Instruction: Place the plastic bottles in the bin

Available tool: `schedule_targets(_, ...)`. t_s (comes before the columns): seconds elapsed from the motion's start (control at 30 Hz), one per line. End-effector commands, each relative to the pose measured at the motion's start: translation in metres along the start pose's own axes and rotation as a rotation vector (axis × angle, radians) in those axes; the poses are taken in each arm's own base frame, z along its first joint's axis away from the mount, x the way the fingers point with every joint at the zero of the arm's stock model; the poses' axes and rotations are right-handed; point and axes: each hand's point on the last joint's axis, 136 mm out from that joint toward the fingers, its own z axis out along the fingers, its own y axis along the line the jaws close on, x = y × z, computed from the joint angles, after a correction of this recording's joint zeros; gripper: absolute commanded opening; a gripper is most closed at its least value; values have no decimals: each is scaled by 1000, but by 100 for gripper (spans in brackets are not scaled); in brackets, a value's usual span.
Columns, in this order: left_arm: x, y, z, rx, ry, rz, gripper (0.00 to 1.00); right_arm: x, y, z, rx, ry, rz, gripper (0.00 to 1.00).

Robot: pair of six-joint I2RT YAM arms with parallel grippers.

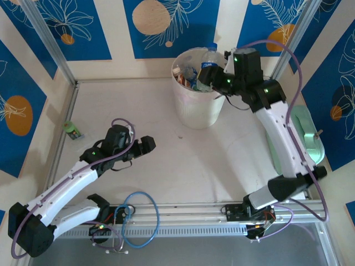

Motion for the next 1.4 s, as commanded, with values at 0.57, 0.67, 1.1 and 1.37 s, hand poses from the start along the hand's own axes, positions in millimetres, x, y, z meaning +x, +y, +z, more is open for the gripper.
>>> schedule_targets(0.57, -7, -7, 0, 9, 4, 16, 89, -48, -14, 74, 9, 41, 146, 49)
schedule_targets(0.67, -7, -5, 1, 1, 6, 18, 89, -51, -22, 88, 33, 53, 156, 57)
schedule_targets(1.1, -6, -1, -1, -15, 7, 30, 89, -70, -24, 76, 68, 9, 119, 86)
schedule_targets(1.37, -10, -5, -10, -12, -11, 40, 89, -47, 13, 14, 68, -74, -72, 86)
